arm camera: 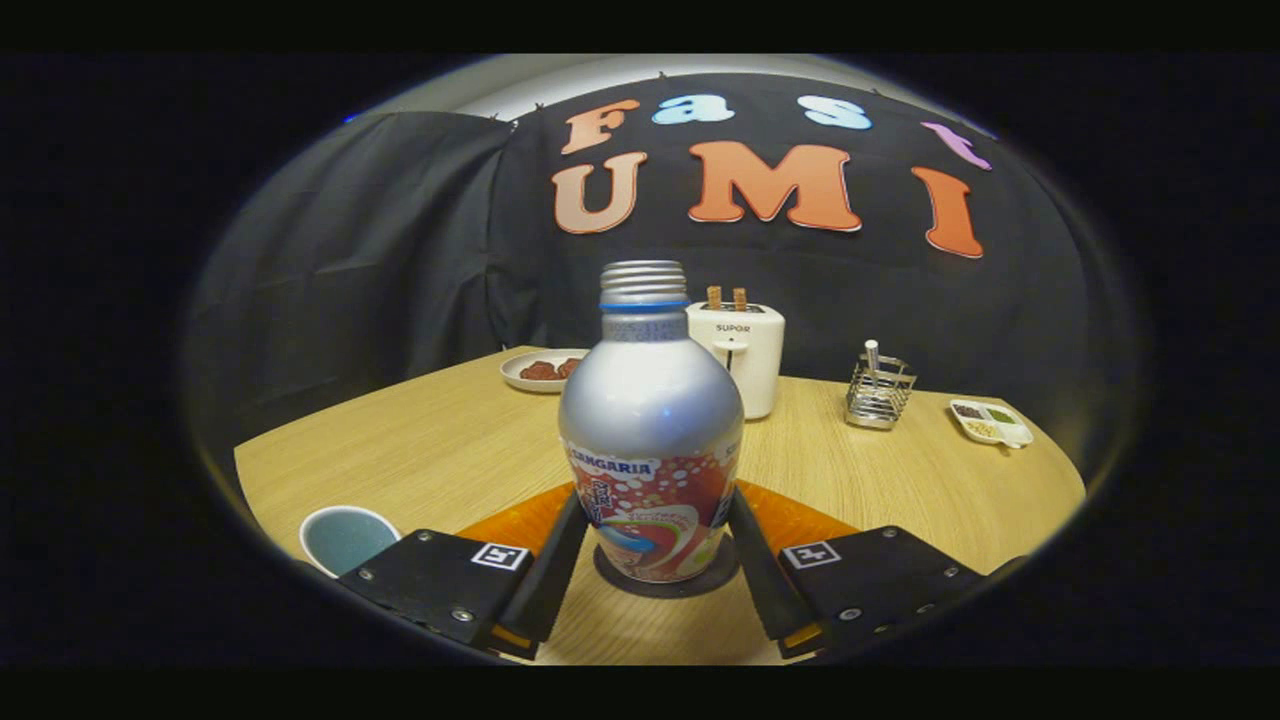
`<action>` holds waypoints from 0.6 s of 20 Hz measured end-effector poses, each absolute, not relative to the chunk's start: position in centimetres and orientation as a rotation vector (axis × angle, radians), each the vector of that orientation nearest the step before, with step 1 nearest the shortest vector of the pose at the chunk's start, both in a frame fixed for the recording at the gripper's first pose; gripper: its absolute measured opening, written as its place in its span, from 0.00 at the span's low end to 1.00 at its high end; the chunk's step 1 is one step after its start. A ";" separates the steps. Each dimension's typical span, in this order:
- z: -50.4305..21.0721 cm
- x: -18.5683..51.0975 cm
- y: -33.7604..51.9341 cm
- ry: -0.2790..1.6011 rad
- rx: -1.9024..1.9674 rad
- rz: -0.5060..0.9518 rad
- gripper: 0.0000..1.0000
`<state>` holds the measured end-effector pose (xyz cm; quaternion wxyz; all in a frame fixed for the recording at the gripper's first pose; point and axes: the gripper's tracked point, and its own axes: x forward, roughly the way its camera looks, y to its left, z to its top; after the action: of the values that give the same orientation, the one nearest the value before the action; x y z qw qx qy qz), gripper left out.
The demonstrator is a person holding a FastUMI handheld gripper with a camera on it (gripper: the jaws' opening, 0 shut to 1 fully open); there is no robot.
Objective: Take the bottle from table, then pour the juice into the cup, finally place the bottle on the coaster
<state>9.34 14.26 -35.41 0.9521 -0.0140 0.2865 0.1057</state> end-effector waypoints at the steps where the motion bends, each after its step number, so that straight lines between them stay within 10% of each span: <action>1: -35.9 9.1 14.2 0.588 -0.023 0.213 0.77; 12: -37.1 9.1 14.0 0.576 0.011 0.223 0.79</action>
<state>9.14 13.98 -37.08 0.9526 0.0055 0.2837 0.1099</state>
